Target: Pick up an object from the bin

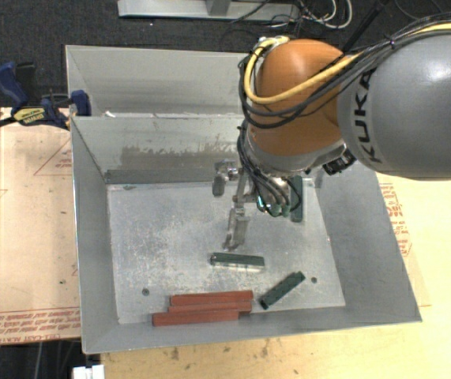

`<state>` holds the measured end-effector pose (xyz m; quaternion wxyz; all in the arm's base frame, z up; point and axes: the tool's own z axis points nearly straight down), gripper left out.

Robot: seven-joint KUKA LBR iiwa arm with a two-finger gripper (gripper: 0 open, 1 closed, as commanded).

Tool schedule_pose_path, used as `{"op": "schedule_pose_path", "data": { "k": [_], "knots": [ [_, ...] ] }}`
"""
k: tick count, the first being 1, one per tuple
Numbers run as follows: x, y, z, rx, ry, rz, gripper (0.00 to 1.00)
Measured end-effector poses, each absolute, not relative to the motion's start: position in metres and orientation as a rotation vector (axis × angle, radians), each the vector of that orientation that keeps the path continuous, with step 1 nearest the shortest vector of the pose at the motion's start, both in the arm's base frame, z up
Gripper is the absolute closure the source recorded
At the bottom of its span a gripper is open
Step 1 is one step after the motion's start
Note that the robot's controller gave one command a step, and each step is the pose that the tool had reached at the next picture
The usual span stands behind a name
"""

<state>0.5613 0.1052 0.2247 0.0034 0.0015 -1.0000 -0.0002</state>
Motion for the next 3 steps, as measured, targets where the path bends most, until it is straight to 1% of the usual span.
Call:
{"op": "schedule_pose_path", "data": {
  "k": [1, 2, 3],
  "knots": [
    [0.563, 0.105, 0.229, 0.001, -3.142, -0.002, 0.0],
    [0.559, 0.074, 0.165, 0.029, -3.147, -0.003, 0.0],
    [0.537, 0.033, 0.155, -0.284, -3.126, -0.001, 0.0]
  ]
}}
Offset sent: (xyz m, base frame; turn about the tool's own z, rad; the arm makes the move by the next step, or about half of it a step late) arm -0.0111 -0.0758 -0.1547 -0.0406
